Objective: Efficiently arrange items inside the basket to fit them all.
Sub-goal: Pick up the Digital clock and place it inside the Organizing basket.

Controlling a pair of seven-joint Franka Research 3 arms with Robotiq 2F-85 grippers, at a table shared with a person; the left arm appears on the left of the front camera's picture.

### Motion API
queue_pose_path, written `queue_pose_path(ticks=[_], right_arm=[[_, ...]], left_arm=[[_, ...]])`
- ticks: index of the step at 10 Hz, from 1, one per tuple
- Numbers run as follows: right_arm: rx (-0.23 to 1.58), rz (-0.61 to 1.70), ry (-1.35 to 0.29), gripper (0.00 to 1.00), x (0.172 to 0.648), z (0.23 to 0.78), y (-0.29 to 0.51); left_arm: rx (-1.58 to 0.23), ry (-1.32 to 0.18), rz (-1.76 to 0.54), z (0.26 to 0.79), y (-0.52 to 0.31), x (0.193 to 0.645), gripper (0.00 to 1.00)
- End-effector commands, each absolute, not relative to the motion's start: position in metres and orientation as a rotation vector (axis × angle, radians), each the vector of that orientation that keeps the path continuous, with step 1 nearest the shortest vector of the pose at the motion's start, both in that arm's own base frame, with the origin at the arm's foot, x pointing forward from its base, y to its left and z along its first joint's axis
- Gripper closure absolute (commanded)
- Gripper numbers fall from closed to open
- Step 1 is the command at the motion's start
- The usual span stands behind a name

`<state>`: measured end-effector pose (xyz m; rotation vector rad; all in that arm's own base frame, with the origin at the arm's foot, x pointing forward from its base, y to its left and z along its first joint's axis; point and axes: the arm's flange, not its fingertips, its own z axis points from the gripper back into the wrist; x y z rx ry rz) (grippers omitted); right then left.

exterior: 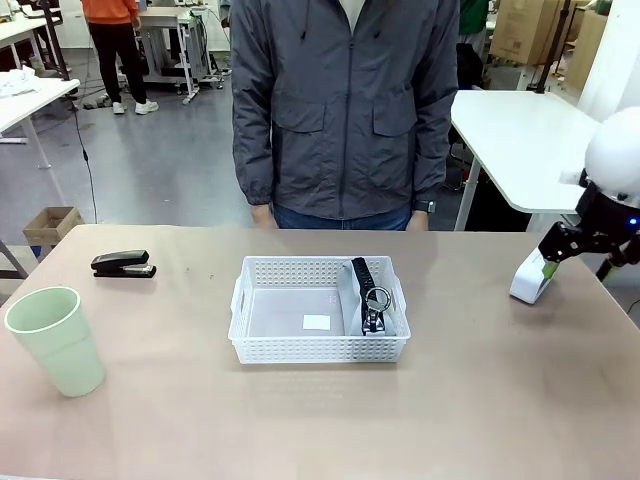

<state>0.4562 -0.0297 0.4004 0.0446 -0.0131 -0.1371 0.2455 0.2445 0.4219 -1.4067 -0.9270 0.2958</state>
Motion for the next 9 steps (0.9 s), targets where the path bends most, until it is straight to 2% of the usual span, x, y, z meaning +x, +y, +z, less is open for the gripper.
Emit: queue_pose_path(ticks=[1, 4, 6, 8, 9], right_arm=[[0.080, -0.382, 0.098, 0.00, 0.472, 0.413, -0.017], [0.073, -0.606, 0.006, 0.00, 0.467, 0.414, 0.003], [0.084, -0.801, 0.016, 0.00, 0.475, 0.409, 0.013], [0.039, -0.859, 0.026, 0.00, 0.492, 0.401, 0.019], [-0.057, -1.001, 0.021, 0.00, 0.503, 0.396, 0.017]], left_arm=[[-1.411, -0.948, 0.279, 0.424, 0.245, 0.244, 0.00], [-1.411, -0.948, 0.279, 0.424, 0.245, 0.244, 0.00], [-1.411, -0.948, 0.279, 0.424, 0.245, 0.244, 0.00], [-1.411, -0.948, 0.279, 0.424, 0.245, 0.244, 0.00], [-1.411, -0.948, 0.279, 0.424, 0.245, 0.244, 0.00]])
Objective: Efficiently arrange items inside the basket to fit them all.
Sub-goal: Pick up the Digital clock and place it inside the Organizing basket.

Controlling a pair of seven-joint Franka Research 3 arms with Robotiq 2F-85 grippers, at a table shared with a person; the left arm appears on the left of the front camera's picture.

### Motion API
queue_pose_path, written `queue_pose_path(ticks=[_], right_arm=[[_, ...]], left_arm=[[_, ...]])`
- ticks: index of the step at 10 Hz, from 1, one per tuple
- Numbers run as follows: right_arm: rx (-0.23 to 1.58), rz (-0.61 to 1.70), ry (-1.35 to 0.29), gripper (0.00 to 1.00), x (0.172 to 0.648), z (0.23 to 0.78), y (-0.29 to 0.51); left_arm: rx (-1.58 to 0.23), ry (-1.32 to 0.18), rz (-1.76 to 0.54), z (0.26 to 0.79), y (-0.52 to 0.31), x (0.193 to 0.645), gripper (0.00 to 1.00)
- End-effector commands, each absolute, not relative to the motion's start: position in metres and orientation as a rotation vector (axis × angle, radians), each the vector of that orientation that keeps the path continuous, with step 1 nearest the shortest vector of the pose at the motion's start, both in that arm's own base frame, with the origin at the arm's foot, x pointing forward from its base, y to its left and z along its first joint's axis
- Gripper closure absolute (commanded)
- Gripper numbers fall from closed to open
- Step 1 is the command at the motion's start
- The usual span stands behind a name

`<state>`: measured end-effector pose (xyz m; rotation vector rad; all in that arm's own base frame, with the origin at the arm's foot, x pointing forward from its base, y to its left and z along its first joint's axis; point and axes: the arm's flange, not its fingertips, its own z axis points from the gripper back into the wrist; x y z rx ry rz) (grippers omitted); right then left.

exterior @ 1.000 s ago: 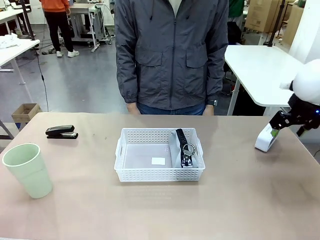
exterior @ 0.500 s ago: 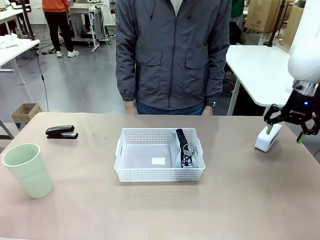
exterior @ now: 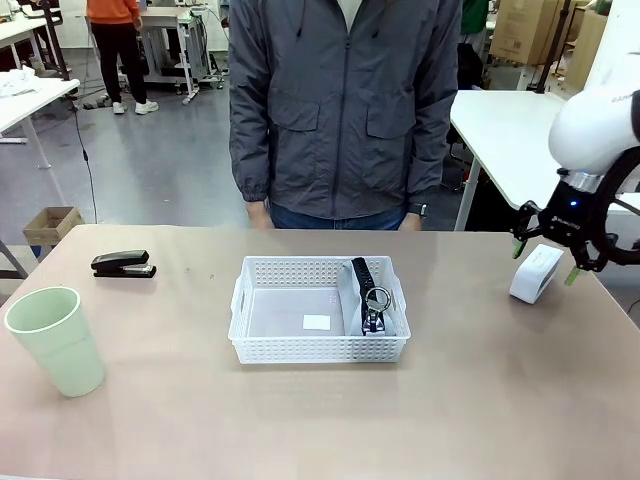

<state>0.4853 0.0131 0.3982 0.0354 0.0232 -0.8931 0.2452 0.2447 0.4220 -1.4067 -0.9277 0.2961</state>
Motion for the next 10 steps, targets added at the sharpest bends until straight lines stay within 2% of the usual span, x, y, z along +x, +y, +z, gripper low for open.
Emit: queue_pose_path(ticks=[1, 7, 10], right_arm=[[-0.076, -1.019, 0.030, 0.00, 0.509, 0.394, 0.015], [-0.215, -1.042, 0.088, 0.00, 0.544, 0.363, -0.012], [-0.142, -0.990, 0.141, 0.00, 0.555, 0.333, -0.015]], left_arm=[[-1.411, -0.948, 0.279, 0.424, 0.245, 0.244, 0.00], [-1.411, -0.948, 0.279, 0.424, 0.245, 0.244, 0.00], [-1.411, -0.948, 0.279, 0.424, 0.245, 0.244, 0.00]])
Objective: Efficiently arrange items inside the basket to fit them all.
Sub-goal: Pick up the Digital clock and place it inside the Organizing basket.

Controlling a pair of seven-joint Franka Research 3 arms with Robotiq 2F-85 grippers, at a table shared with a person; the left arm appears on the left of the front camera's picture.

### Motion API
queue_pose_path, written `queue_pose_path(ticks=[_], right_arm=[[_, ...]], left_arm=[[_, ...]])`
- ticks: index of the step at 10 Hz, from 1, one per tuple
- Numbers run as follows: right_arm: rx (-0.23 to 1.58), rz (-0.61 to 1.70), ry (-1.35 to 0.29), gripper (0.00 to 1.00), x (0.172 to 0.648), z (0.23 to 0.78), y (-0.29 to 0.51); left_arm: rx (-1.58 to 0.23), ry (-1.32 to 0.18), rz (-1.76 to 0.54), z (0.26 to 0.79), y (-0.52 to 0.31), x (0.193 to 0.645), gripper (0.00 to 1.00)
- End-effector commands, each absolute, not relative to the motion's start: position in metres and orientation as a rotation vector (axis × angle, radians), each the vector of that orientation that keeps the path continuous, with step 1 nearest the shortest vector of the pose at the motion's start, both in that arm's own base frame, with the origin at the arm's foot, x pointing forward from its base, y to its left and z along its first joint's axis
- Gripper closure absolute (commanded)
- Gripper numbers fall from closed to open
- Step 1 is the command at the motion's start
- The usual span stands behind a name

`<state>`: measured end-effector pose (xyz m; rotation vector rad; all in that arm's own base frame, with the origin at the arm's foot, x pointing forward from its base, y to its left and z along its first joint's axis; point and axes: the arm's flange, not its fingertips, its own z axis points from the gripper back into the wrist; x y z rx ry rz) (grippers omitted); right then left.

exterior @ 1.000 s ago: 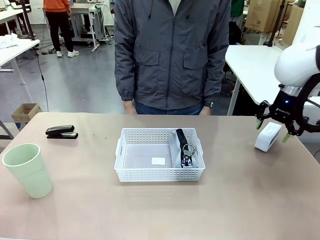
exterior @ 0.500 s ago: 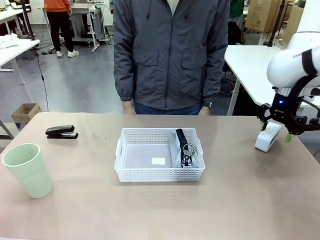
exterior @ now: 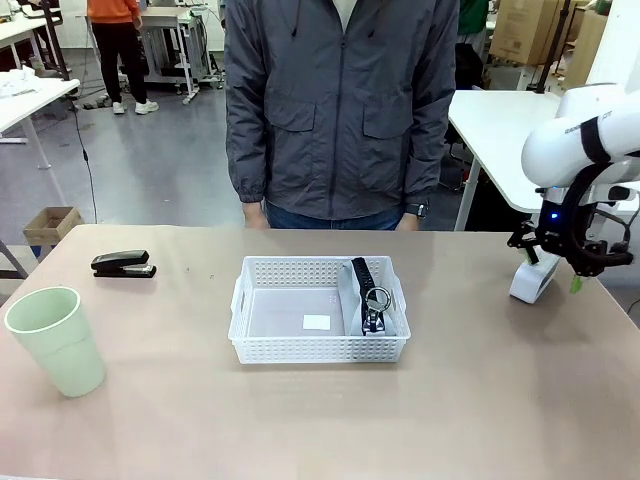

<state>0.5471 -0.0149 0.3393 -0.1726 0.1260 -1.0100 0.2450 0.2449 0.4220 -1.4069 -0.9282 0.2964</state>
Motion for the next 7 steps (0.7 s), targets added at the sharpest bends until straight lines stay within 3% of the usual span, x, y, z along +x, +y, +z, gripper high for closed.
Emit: queue_pose_path(ticks=[1, 5, 7], right_arm=[[-0.116, -0.976, 0.151, 0.00, 0.556, 0.331, -0.017], [-0.057, -0.957, 0.118, 0.00, 0.545, 0.346, -0.027], [0.034, -0.923, 0.095, 0.00, 0.528, 0.382, -0.036]], left_arm=[[-1.411, -0.948, 0.279, 0.424, 0.245, 0.244, 0.00], [-1.411, -0.948, 0.279, 0.424, 0.245, 0.244, 0.00], [-1.411, -0.948, 0.279, 0.424, 0.245, 0.244, 0.00]])
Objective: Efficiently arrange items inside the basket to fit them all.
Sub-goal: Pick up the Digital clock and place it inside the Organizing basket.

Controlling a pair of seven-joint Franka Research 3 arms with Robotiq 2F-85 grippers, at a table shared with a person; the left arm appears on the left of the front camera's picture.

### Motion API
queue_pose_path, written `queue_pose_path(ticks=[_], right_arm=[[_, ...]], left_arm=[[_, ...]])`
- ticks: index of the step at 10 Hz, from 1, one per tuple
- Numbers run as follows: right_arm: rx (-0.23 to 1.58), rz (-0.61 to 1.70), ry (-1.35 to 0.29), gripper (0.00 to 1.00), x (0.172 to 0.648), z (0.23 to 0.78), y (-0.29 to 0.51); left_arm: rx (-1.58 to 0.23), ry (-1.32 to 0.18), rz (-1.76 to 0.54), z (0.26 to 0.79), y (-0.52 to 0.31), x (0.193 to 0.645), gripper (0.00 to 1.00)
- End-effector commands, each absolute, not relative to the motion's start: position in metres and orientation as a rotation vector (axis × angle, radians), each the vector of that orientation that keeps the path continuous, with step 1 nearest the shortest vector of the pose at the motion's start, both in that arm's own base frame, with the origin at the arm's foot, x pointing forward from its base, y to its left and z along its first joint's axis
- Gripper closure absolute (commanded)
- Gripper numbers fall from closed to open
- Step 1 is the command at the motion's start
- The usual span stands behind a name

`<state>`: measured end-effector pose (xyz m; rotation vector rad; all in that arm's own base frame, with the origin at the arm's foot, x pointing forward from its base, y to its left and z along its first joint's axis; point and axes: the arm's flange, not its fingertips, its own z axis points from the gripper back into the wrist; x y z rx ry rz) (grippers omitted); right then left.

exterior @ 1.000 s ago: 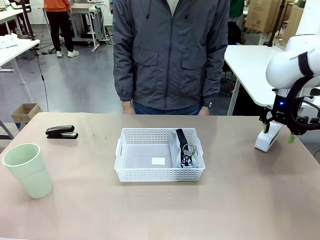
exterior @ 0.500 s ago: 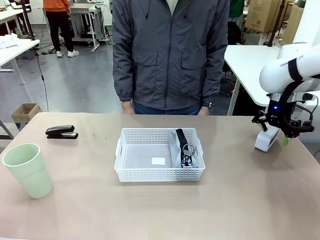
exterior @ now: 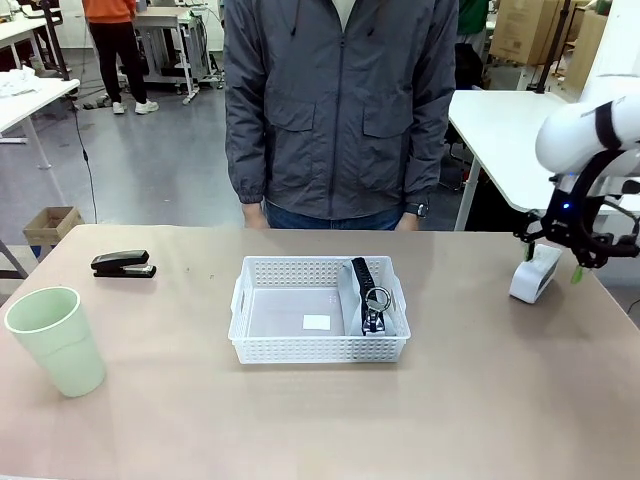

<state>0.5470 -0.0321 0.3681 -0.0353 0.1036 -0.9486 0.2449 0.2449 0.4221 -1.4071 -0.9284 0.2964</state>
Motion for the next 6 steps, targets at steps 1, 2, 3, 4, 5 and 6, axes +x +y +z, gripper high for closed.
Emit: queue_pose_path(ticks=[1, 2, 3, 4, 5, 6], right_arm=[[0.080, -0.900, 0.079, 0.00, 0.522, 0.402, -0.038], [0.091, -0.869, 0.054, 0.00, 0.519, 0.417, -0.039], [0.098, -0.860, 0.044, 0.00, 0.517, 0.429, -0.038], [0.128, -0.897, 0.048, 0.00, 0.518, 0.433, -0.034], [0.148, -0.913, 0.061, 0.00, 0.518, 0.433, -0.031], [0.108, -0.953, 0.097, 0.00, 0.519, 0.432, -0.028]], left_arm=[[-1.411, -0.948, 0.279, 0.424, 0.245, 0.244, 0.00], [-1.411, -0.948, 0.279, 0.424, 0.245, 0.244, 0.00], [-1.411, -0.948, 0.279, 0.424, 0.245, 0.244, 0.00], [-1.411, -0.948, 0.279, 0.424, 0.245, 0.244, 0.00], [-1.411, -0.948, 0.279, 0.424, 0.245, 0.244, 0.00], [-1.411, -0.948, 0.279, 0.424, 0.245, 0.244, 0.00]])
